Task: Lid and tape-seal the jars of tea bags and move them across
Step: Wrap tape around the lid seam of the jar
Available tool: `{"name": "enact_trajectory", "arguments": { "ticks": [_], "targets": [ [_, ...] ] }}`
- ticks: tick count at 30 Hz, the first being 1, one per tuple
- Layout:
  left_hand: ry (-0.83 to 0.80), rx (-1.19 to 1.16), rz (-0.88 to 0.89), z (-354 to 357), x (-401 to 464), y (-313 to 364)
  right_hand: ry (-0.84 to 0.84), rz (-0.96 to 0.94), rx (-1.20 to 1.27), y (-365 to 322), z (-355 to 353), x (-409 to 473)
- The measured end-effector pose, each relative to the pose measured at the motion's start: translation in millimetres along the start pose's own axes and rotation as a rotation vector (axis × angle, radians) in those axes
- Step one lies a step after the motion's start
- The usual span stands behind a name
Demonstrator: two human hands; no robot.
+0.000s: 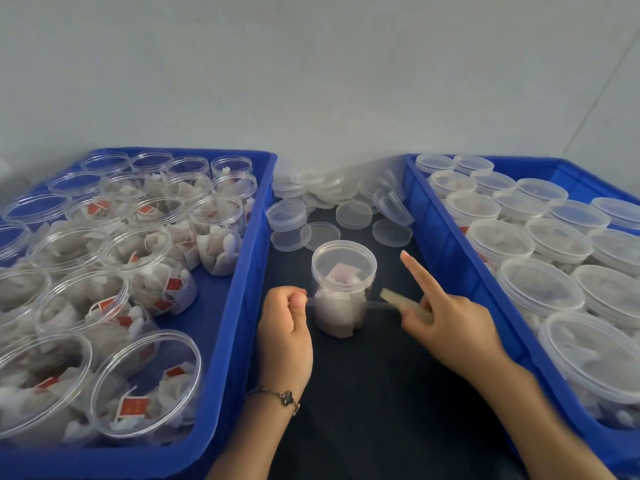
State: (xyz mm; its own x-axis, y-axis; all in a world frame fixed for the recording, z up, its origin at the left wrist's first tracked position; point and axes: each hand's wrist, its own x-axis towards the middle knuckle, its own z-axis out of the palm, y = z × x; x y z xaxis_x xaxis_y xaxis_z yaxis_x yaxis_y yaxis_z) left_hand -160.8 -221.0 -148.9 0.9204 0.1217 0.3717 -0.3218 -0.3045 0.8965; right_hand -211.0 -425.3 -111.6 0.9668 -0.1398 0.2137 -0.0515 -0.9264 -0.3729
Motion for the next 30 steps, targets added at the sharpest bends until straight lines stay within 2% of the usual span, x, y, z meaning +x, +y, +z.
{"name": "enact_trajectory", "arguments": {
  "ticks": [5, 9, 24, 30],
  "targets": [
    [0.031, 0.058, 0.051, 7.0, 1.3, 2.7, 0.067, 0.059, -0.025, 0.6, 0.5, 0.8],
    [0.046, 0.067, 0.014, 12.9, 6.3, 1.2, 0.122, 0.091, -0.013, 0.5, -0.8, 3.2],
    [0.023, 0.098, -0.01, 15.9, 15.3, -2.8, 0.084, 0.13, -0.007, -1.1, -2.1, 2.8],
    [0.123, 0.218, 0.188, 14.1, 12.0, -4.7, 0.072, 0.139, -0.017, -4.2, -2.1, 1.6]
  ]
}}
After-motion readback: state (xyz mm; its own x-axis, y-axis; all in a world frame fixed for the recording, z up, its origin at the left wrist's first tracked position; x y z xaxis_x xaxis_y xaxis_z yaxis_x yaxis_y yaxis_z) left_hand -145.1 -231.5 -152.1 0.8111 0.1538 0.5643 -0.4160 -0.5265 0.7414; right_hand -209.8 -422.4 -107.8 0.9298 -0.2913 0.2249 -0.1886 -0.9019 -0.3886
